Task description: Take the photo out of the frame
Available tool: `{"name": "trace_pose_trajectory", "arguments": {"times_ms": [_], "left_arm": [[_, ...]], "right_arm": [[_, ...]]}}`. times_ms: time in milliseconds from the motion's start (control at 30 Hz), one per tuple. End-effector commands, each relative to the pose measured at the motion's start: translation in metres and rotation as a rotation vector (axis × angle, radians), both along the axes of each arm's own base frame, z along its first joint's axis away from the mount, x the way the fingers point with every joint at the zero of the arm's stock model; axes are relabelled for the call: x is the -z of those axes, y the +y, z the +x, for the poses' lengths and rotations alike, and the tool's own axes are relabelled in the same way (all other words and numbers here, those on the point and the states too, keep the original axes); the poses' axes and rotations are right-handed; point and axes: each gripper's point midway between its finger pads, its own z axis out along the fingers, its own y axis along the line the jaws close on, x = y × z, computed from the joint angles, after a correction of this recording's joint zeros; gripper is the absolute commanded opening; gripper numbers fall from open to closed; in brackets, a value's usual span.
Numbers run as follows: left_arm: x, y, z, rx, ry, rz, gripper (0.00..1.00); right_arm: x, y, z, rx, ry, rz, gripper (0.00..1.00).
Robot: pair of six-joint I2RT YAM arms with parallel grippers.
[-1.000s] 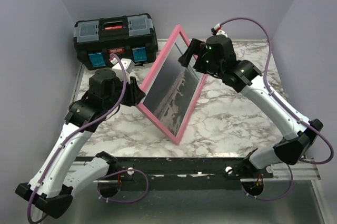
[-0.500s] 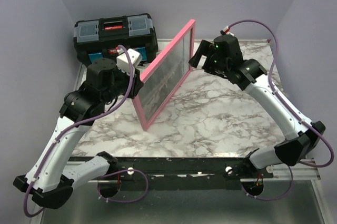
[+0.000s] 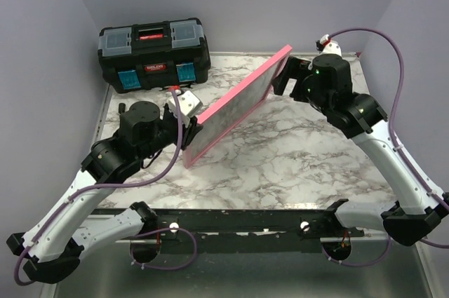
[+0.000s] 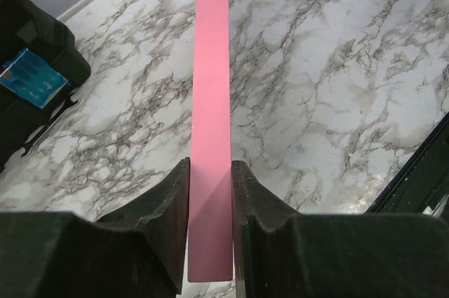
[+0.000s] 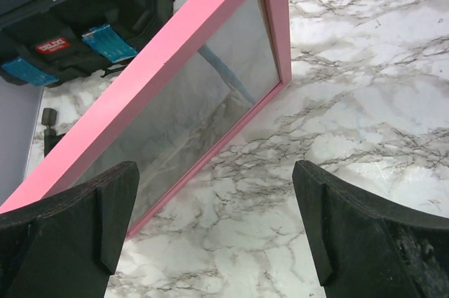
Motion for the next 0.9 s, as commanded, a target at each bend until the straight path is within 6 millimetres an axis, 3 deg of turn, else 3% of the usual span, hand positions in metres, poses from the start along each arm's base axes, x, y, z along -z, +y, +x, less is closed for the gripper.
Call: {"name": "trace_pose_trajectory", "arguments": {"times_ms": [0, 267, 467, 667, 800, 833, 867], "left_arm": [[0.014, -0.021, -0.011, 0.062, 0.045, -0.021, 0.00], [0.037, -0.044, -0.035, 0.138, 0.107, -0.042, 0.00], [0.070, -0.050, -0.049, 0.155, 0.183, -0.004, 0.00], [0.095, -0.051, -0.058, 0.163, 0.232, 0.009, 0.00], [0.098, -0.054, -0.062, 0.174, 0.251, -0.006, 0.00], [0.099, -0.055, -0.063, 0.182, 0.255, -0.011, 0.00], [0.101, -0.056, -0.064, 0.185, 0.259, -0.016, 0.00]], "right_arm": [[0.008, -0.008, -0.009, 0.045, 0.052, 0.034, 1.00], [0.025, 0.039, -0.028, 0.031, 0.257, 0.434, 1.00], [0.043, 0.035, -0.055, 0.041, 0.335, 0.517, 0.99], [0.088, 0.038, -0.070, 0.108, 0.435, 0.658, 0.89], [0.094, 0.039, -0.077, 0.107, 0.456, 0.707, 0.80], [0.098, 0.036, -0.078, 0.126, 0.459, 0.710, 0.76], [0.104, 0.034, -0.081, 0.140, 0.471, 0.718, 0.64]]}}
